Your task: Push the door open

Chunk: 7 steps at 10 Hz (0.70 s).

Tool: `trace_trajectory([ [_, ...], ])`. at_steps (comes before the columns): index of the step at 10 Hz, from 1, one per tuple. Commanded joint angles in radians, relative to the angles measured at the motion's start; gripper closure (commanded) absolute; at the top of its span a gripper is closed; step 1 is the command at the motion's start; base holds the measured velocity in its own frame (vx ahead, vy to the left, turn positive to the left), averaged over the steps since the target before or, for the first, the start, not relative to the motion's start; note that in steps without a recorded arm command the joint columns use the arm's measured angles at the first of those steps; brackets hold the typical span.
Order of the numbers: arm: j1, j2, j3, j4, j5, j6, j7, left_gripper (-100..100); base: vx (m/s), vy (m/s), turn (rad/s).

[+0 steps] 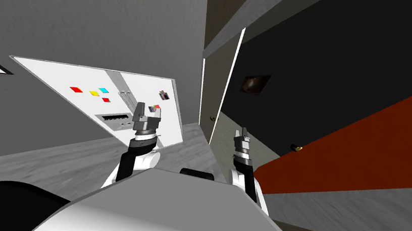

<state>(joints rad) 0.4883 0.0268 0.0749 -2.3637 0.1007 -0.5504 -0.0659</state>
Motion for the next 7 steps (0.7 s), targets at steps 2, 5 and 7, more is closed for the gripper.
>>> trace_trajectory([
  [2, -0.013, 0.008, -0.017, 0.044, -0.004, -0.006, 0.005, -100, 0.12, 0.002, -0.091],
  [5, -0.028, 0.017, -0.038, 0.1, -0.009, -0.013, 0.01, -100, 0.085, 0.05, -0.073],
  [7, -0.043, 0.025, -0.059, 0.153, -0.013, -0.02, 0.016, -100, 0.119, 0.039, -0.116],
])
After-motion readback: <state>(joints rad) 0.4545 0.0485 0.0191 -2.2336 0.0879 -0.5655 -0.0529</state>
